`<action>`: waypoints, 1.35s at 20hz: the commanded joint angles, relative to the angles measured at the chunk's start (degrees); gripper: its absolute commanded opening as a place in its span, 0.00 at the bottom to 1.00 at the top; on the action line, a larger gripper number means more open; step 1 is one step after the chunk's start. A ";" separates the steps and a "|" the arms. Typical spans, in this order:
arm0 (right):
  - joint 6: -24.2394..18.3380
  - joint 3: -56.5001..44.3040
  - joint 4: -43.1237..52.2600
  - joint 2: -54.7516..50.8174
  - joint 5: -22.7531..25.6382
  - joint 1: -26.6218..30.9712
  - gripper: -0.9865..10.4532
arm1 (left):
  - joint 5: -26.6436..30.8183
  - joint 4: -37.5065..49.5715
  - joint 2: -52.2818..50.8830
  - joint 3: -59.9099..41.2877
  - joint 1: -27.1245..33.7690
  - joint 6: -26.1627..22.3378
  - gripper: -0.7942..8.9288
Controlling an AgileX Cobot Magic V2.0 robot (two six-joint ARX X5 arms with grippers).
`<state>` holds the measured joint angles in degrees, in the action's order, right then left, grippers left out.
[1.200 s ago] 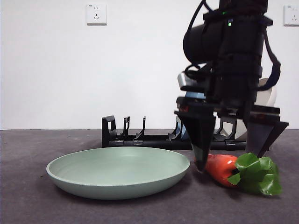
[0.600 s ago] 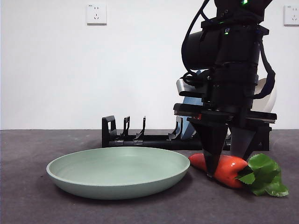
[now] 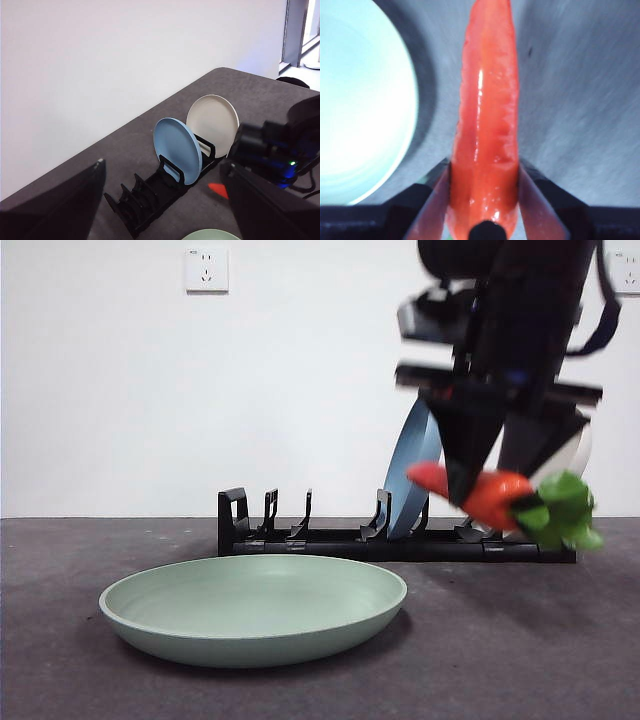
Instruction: Take the green plate from the plate rack,put the plate on the table,take the carrot from the table,put the carrot in the plate
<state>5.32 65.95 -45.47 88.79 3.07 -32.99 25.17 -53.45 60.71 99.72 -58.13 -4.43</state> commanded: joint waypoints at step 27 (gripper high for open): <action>-6.86 12.13 6.32 21.00 -2.64 -17.07 0.07 | 0.15 -5.64 -0.15 0.00 0.11 1.68 0.47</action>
<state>-0.78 78.00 -39.46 109.67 0.27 -50.00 25.15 -59.31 60.73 99.72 -58.13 -3.70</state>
